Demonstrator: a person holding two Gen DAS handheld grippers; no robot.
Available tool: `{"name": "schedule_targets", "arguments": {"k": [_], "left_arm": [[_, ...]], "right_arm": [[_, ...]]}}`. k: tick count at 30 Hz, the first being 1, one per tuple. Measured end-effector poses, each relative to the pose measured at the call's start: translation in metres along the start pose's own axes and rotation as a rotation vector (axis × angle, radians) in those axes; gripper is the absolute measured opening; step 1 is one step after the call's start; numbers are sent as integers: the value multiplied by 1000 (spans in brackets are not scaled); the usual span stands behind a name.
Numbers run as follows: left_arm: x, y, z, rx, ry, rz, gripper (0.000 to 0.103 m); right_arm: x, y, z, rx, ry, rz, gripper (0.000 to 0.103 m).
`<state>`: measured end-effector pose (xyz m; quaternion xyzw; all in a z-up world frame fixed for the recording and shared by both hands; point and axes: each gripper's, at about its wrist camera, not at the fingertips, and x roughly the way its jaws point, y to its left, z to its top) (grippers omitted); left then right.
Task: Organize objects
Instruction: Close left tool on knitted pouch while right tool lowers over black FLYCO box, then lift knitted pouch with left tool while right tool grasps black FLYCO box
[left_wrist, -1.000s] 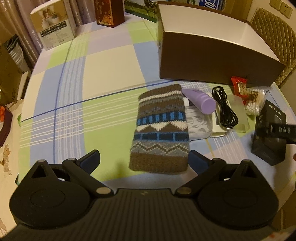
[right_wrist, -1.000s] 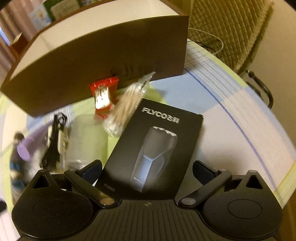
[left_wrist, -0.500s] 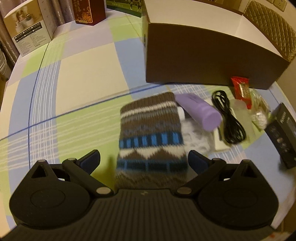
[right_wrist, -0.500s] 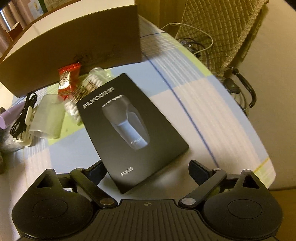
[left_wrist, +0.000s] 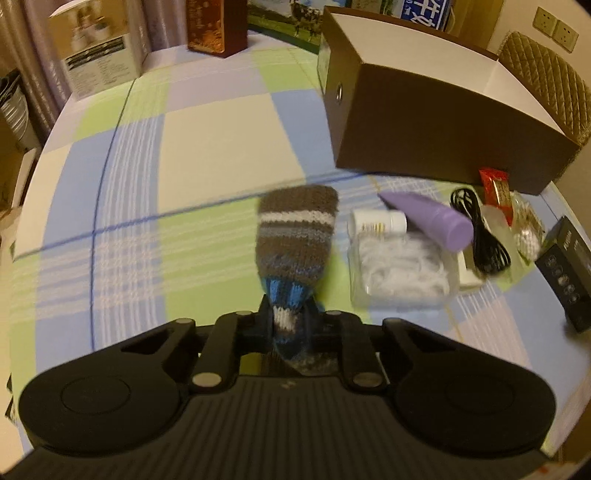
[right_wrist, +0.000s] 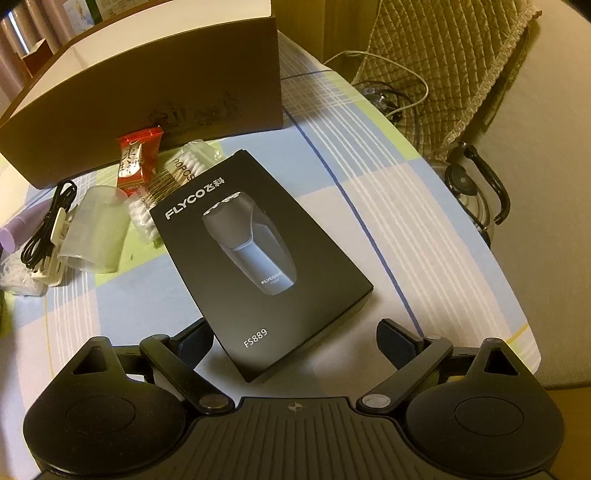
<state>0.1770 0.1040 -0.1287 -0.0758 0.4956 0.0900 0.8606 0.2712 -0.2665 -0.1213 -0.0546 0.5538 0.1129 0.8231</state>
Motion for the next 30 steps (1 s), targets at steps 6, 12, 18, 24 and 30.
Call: {"name": "schedule_targets", "arguments": {"k": [6,12,18,24,30], "left_arm": [[-34,-12,-21,17,55,-105,14],[-38,-28,-19,101,-10,-56,56],[-10,-30,-6,153,-19,-52,77],[12,-16,16,6,-1,-143,91],[41,-4,26,-128,41,-182,75]], "right_arm": [[-6,-2,-2,-11,-3,-4,93],[-8,-4,-3,-9,-5,-1,94],[-13,-6,-5,-17,-18,1,94],[-20,-14,-5,-29,-43,11,94],[-26,-17,1,-45,-64,23,94]]}}
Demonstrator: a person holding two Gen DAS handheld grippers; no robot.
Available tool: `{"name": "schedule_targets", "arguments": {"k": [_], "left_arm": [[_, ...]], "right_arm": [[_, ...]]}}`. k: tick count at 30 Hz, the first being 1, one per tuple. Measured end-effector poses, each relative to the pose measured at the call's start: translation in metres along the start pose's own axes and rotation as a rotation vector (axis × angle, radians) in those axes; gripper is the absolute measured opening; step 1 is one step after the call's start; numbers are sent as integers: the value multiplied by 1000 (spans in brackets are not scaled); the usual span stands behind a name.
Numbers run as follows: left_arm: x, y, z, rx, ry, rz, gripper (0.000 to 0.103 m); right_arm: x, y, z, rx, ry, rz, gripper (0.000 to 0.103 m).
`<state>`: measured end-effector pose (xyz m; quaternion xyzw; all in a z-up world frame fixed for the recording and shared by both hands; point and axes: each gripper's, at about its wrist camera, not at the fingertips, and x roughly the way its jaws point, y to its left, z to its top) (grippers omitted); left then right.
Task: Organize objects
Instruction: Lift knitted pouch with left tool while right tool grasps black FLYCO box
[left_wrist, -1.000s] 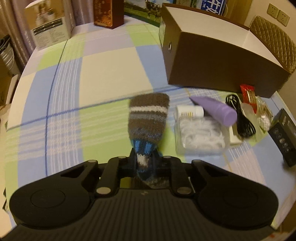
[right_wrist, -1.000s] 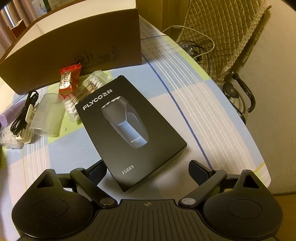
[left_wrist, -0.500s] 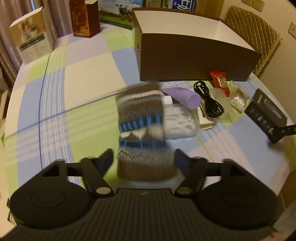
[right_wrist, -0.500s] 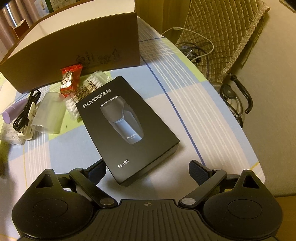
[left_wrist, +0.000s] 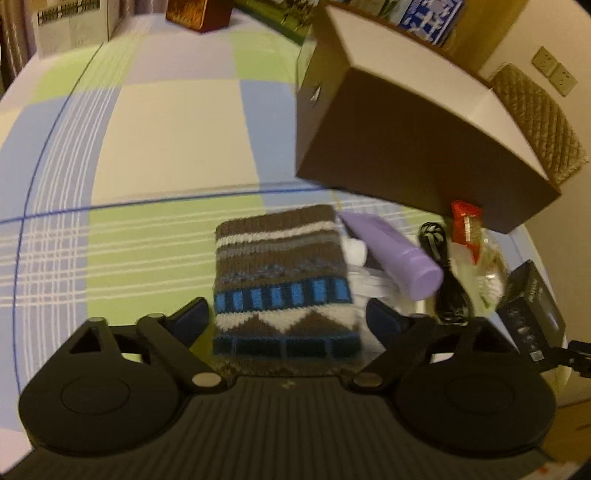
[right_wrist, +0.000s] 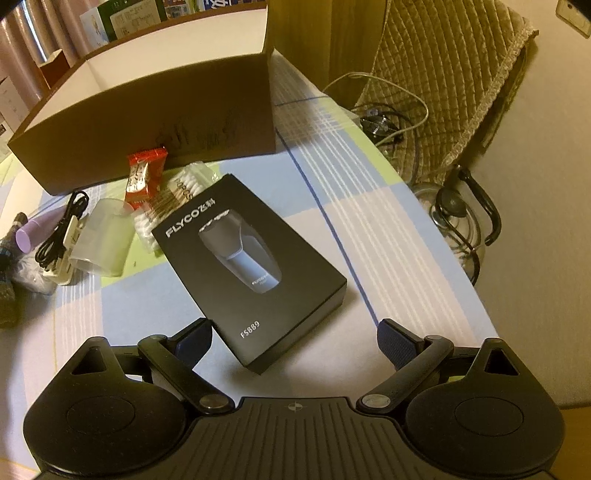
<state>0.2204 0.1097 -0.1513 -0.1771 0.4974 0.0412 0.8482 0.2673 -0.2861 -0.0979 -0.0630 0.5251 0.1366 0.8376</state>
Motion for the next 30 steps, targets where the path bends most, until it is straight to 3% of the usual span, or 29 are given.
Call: {"name": "schedule_targets", "arguments": {"k": [2,4,6,10,15,19,29,30], "left_arm": [[2,4,-2,-18,-11,-29,67],[-5,7,-5,-22,-47,-68,27],[-12,9,-6,-27,-66,-51,17],[-22,10,-10,-25,-71,0,15],[-45,6,-15,10,-90,122,15],[-62,5,-16,14,-106,144,15],[-87,-15,-17,46,-132,154,15],[-89,-17,-16,50,-135,153,15]], "right_arm": [[-2,-1,2,-12,-12,-3,94],[-5,-3,5,-32,-28,-9,94],[-8,-5,9,-54,-52,-15,94],[-12,-9,15,-101,-94,22,94],[-8,7,22,-255,-125,63,94],[3,25,26,-384,-139,103,94],[49,46,28,-601,8,140,92],[51,46,27,-608,15,140,82]]}}
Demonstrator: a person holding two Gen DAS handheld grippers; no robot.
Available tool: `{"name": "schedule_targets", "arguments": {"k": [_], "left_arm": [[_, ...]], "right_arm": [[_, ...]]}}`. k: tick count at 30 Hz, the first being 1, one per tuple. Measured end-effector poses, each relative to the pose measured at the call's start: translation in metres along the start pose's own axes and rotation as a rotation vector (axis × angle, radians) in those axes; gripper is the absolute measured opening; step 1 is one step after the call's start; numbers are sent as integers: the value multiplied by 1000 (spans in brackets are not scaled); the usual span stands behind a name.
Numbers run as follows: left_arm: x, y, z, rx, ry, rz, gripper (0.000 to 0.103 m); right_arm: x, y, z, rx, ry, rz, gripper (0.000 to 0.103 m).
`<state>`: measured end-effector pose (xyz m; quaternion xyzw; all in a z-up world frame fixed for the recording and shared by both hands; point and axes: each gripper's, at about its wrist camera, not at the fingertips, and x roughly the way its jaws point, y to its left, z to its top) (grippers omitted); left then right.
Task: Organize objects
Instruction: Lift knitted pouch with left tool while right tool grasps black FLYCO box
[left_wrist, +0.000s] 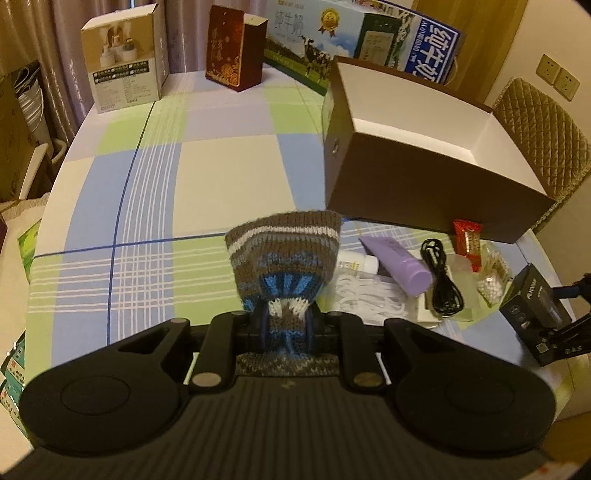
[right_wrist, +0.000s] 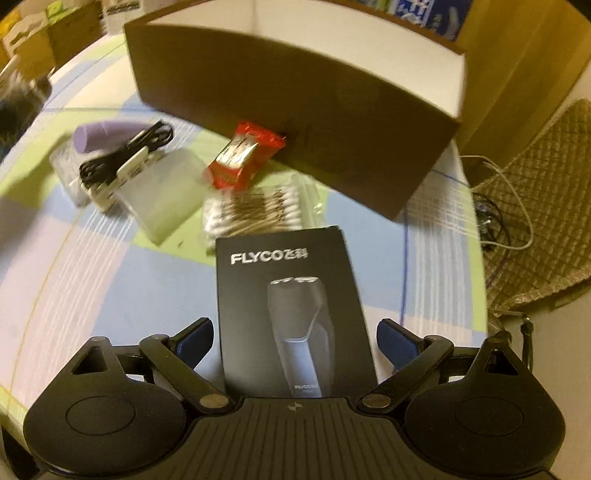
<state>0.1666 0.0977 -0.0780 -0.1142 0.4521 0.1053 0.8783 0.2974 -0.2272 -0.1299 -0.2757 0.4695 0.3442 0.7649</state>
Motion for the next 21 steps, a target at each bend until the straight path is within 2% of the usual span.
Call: {"name": "schedule_targets", "arguments": {"k": [8,16,21], "left_arm": [[-7,-20,10,43,-14,-8,15],[-10,-45,28,85,-48,-38,15],[-11,-66,48,122,-79,-66,15]], "right_arm": [[-11,-6,-1,67,4,23,77],[-40,-10,7,177,-51,72,76],[-68,-20,19,253,-117,125,76]]}}
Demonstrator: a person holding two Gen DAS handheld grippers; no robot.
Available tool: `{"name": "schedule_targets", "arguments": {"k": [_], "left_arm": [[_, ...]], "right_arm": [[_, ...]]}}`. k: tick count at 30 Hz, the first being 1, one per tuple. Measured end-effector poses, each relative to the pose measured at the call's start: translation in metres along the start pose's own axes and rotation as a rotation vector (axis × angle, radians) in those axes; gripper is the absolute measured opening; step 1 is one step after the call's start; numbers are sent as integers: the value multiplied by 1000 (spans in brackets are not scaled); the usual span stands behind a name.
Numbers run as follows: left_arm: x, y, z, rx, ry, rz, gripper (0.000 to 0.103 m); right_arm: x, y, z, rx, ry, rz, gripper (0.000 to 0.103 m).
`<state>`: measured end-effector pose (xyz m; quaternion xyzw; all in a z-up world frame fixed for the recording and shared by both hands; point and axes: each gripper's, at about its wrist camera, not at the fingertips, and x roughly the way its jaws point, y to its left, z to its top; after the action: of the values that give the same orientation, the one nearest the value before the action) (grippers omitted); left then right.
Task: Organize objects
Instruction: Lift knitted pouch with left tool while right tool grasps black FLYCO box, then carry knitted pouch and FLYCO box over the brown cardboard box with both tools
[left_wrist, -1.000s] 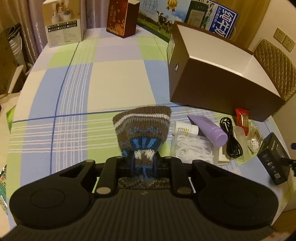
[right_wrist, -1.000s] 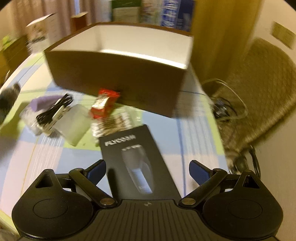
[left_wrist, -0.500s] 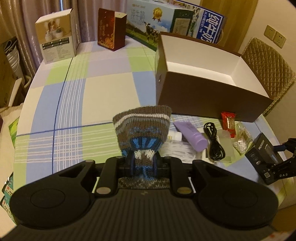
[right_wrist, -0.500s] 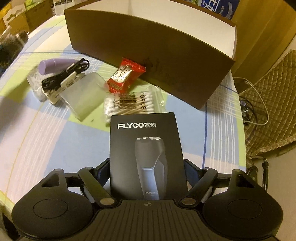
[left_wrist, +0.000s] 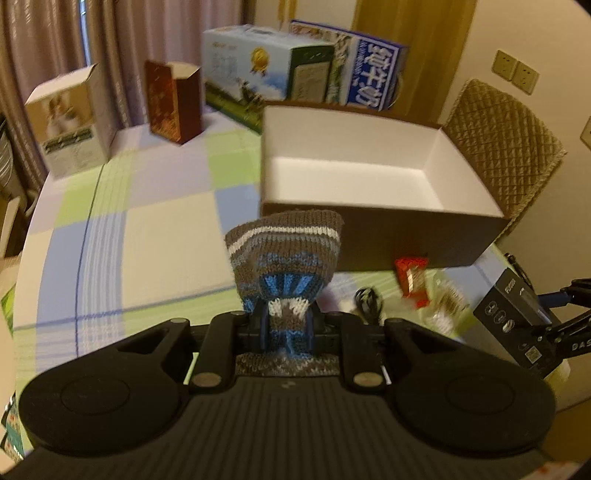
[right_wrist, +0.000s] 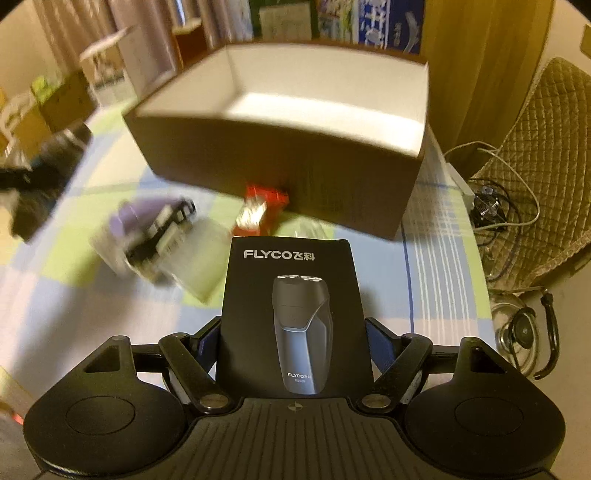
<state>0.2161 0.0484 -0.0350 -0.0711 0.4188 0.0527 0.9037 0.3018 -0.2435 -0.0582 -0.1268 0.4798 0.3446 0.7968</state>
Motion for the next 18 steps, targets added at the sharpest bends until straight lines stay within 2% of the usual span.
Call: {"name": "schedule_targets", "arguments": {"k": [10,18], "left_arm": [[14,-32,57,57,-81,-38,15],[47,-51,105,93,-88,-28,16]], "right_arm": [[-41,-11,63,99,-162,74,76],[-32,-26,121,151,-253,35,76]]}}
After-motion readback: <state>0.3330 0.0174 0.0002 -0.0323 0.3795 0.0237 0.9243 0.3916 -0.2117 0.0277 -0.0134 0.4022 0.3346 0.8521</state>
